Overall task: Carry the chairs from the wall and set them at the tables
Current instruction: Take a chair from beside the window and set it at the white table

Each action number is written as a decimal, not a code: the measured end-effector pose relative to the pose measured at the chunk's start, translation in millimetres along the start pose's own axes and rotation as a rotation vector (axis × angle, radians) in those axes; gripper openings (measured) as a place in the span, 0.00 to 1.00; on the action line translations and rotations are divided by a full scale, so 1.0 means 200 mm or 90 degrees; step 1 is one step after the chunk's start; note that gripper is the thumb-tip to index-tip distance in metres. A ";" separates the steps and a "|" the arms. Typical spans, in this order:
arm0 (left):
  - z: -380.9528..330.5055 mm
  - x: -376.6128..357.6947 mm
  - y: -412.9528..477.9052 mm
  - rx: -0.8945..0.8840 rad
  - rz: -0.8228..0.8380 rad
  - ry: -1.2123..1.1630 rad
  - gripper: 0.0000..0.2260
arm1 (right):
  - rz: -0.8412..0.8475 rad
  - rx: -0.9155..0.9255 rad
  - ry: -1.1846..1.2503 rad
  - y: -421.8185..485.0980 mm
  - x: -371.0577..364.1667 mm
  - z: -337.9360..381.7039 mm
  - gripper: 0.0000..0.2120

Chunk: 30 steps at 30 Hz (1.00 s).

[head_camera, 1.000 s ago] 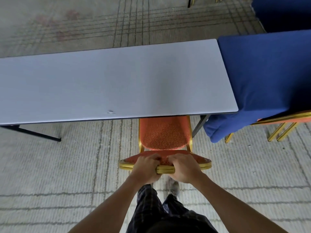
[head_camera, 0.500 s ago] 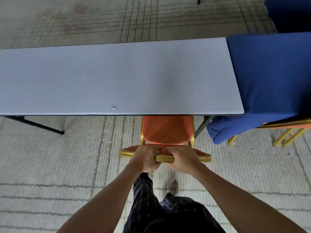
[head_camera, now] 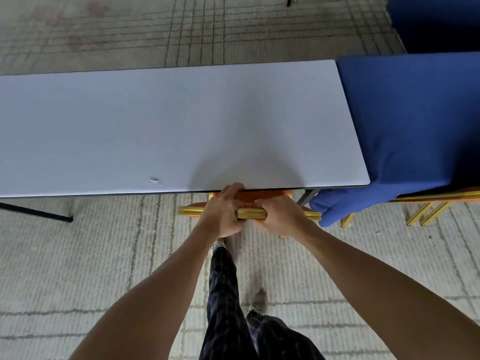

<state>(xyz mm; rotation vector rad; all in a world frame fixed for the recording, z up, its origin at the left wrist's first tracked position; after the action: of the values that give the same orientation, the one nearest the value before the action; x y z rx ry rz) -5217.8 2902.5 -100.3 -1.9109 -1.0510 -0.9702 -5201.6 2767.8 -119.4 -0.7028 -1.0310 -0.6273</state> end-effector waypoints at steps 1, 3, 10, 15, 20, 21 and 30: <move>-0.01 0.01 0.08 -0.016 -0.015 0.010 0.13 | -0.015 -0.008 -0.015 0.02 0.04 -0.06 0.18; 0.00 0.03 0.16 -0.026 -0.024 0.015 0.11 | -0.052 0.012 -0.032 0.05 0.10 -0.10 0.16; -0.02 0.05 0.28 -0.042 -0.063 0.053 0.08 | -0.026 0.035 -0.093 0.12 0.12 -0.20 0.20; 0.00 0.06 0.25 -0.019 -0.055 0.077 0.09 | 0.013 0.000 -0.075 0.12 0.11 -0.19 0.26; 0.01 0.06 0.27 0.012 0.001 0.119 0.12 | 0.065 -0.030 -0.095 0.12 0.13 -0.18 0.20; 0.01 0.06 0.28 0.013 0.014 0.122 0.13 | 0.070 -0.035 -0.095 0.13 0.14 -0.18 0.21; -0.03 0.07 0.19 0.052 0.037 0.010 0.17 | 0.112 -0.131 0.091 0.02 0.19 -0.10 0.10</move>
<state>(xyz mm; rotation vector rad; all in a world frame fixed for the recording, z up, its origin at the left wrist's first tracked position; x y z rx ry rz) -5179.8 2887.5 -95.7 -1.8539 -1.0048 -0.8950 -5172.6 2750.7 -91.7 -0.9051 -0.7706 -0.6258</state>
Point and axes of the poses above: each hand's wrist, its own y-axis towards the middle knuckle, its own x-axis out of the back of the hand, z = x × y, the point moved 7 cm from there along y, towards the middle knuckle, and after that the axes turned 11 degrees about z, right-handed, at the moved point
